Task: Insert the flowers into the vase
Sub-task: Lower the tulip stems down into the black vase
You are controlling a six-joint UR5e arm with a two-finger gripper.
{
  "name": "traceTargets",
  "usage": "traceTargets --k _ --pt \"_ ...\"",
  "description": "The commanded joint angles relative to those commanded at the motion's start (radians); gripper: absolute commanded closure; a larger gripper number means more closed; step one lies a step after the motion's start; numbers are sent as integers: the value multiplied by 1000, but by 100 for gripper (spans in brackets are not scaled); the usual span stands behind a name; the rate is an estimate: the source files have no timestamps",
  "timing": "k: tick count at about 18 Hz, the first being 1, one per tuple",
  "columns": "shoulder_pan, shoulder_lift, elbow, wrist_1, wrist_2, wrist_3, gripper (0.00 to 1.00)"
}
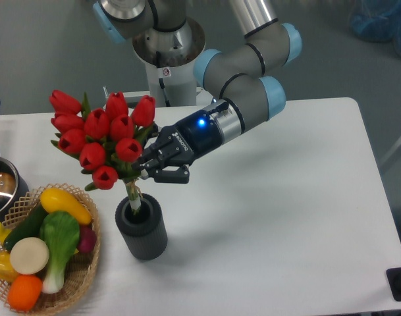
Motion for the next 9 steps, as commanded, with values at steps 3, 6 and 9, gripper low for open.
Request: traceTargets --k 3,6,9 --pt "2 -11 -2 0 0 18 91" --pt "3 -14 -2 0 0 20 91" --pt "2 -25 -9 0 2 28 91"
